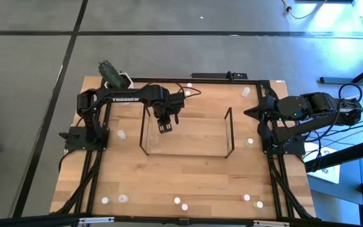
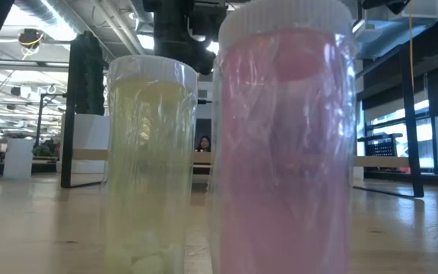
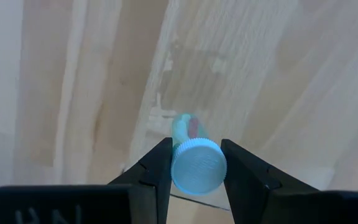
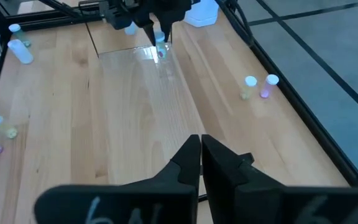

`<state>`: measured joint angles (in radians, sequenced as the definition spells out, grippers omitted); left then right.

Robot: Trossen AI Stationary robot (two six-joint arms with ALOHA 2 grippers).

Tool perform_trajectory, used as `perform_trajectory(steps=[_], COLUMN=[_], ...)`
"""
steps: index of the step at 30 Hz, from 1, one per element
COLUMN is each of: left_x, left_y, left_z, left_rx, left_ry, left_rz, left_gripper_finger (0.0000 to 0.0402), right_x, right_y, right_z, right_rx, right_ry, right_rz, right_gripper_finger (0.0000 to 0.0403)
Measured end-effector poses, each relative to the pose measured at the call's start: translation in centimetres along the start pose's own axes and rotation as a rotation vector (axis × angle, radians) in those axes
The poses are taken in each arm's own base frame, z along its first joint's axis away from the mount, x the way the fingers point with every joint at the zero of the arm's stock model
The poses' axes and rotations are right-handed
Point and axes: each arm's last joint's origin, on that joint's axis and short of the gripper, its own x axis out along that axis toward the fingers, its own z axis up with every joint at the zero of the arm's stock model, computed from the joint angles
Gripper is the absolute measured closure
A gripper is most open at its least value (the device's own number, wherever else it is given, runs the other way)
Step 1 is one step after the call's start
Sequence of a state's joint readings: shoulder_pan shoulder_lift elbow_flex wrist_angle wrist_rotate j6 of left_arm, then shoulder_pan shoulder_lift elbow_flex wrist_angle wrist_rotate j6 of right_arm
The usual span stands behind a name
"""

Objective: Pick and place medicine bottles onto shelf by color
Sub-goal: Put the top left blue pill bottle on the shelf

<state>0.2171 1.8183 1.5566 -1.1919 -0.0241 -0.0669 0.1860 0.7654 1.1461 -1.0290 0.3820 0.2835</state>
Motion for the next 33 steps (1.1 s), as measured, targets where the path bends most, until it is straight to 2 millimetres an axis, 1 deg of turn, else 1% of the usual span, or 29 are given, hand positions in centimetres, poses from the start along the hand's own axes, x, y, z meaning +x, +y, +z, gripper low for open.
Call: perform_trajectory(steps=[9, 15, 22, 27, 30, 33], left_x=[0.0, 0.0, 0.1, 1.9, 2.5, 2.6], left_y=[1.3, 0.9, 1.0, 0.9, 0.9, 0.9], left_z=[0.0, 0.1, 0.0, -0.7, -0.8, -0.8], left_rx=[0.041, 0.1, 0.101, 0.1, 0.101, 0.105], left_ry=[0.004, -0.004, 0.0, 0.038, 0.034, 0.035], left_rz=[-0.021, -0.031, -0.012, -0.031, -0.038, -0.037], left_gripper_finger=[0.0291, 0.0291, 0.0291, 0.0291, 0.0291, 0.0291], right_x=[0.0, 0.0, 0.0, 0.0, 0.0, 0.0], right_y=[0.0, 0.0, 0.0, 0.0, 0.0, 0.0], right_z=[0.0, 0.0, 0.0, 0.0, 0.0, 0.0], right_rx=[-0.001, 0.001, 0.0, -0.001, 0.001, -0.001], right_ry=[0.0, 0.0, 0.0, 0.0, 0.0, 0.001], right_rz=[0.0, 0.0, 0.0, 0.0, 0.0, 0.001], right_gripper_finger=[0.0385, 0.0385, 0.0385, 0.0385, 0.0385, 0.0385])
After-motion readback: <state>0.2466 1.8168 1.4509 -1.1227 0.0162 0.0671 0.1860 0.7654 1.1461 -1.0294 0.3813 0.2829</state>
